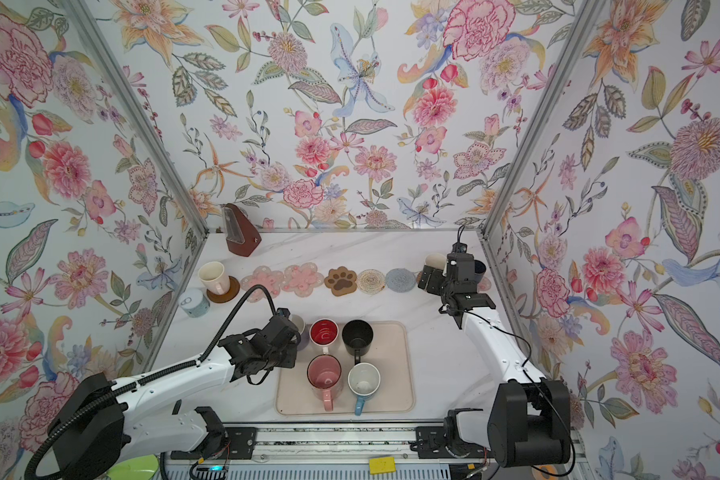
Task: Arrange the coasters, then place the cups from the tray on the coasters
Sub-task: 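Lift the lavender mug and carry it toward the pink flower coasters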
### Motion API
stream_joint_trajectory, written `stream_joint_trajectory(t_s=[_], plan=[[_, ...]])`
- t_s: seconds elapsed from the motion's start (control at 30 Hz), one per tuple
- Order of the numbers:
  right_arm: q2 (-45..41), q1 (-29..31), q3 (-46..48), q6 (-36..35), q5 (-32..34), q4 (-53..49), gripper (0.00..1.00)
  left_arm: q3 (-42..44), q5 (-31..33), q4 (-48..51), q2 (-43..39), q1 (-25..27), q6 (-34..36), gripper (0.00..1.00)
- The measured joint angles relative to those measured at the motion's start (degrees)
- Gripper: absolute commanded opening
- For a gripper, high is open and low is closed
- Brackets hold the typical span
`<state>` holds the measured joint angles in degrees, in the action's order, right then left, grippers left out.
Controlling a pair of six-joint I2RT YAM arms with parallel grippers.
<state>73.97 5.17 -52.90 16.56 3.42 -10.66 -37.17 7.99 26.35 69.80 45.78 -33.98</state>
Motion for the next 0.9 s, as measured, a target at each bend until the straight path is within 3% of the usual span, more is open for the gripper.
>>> stream_joint_trajectory(t_s=[0.5, 0.63, 0.9], plan=[[0.0, 0.0, 0.0, 0.0, 0.0, 0.0, 0.99, -5.5, 7.9, 6.2, -2.5, -1.2, 2.5, 0.0], [0.0, 0.0, 0.0, 0.2, -0.2, 0.0, 0.99, -8.4, 9.5, 6.2, -2.5, -5.8, 6.1, 0.0], [0.0, 0.0, 0.0, 0.2, -0.5, 0.0, 0.99, -11.5, 10.2, 0.7, -1.2, -20.0, 14.3, 0.0]])
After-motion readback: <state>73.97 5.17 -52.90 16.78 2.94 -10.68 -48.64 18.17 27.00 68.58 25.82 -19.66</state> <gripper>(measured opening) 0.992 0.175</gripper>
